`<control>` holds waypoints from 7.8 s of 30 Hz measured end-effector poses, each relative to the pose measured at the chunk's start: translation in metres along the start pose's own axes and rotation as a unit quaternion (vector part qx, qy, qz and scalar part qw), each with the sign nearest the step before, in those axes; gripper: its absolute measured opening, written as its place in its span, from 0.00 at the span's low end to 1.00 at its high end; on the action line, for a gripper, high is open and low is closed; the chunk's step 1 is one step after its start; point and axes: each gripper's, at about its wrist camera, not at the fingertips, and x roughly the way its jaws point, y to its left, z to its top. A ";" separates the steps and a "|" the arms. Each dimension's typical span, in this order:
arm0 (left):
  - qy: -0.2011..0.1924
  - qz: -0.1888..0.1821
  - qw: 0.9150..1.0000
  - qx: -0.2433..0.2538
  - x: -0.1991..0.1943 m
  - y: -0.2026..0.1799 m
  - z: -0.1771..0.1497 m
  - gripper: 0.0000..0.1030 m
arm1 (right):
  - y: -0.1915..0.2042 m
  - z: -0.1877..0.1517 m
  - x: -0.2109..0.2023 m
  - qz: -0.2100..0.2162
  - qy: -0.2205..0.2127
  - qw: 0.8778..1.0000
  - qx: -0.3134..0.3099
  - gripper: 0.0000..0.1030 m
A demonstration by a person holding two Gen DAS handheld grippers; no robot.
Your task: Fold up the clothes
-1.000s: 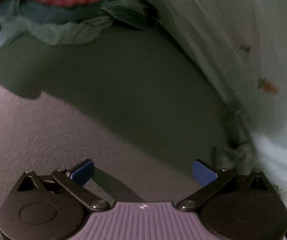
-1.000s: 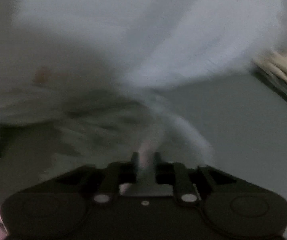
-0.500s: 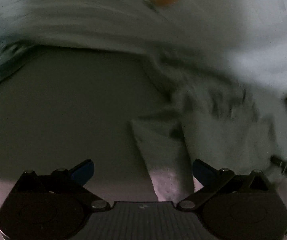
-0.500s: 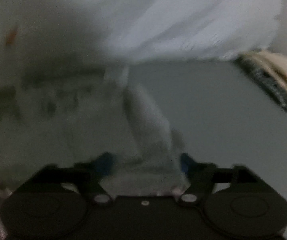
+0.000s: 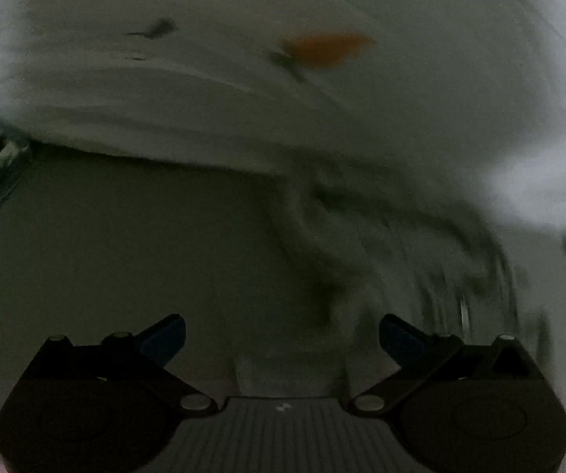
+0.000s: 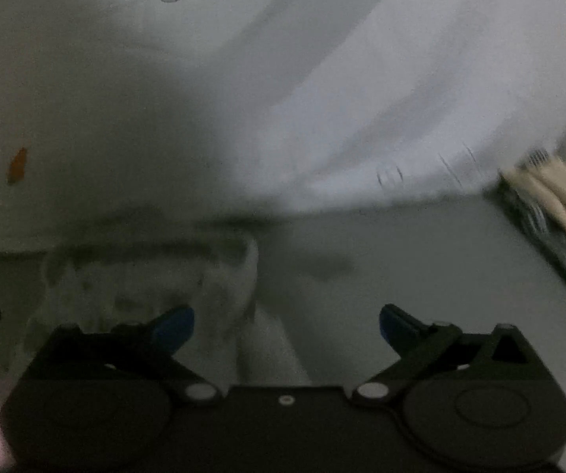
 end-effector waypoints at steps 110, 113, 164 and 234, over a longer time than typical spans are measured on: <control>-0.028 0.034 0.997 0.069 -0.085 -0.101 -0.160 0.67 | 0.031 -0.073 -0.008 0.043 0.023 0.999 0.003 0.56; -0.038 0.030 0.997 0.068 -0.111 -0.091 -0.174 0.75 | 0.013 -0.089 -0.038 0.032 0.030 0.999 0.022 0.57; 0.045 -0.051 0.986 -0.152 -0.269 -0.026 -0.415 0.03 | -0.091 -0.262 -0.274 0.138 0.063 0.986 0.062 0.03; 0.096 -0.117 0.988 -0.040 -0.026 -0.036 -0.153 1.00 | -0.040 -0.073 0.059 0.221 0.116 0.966 0.073 0.87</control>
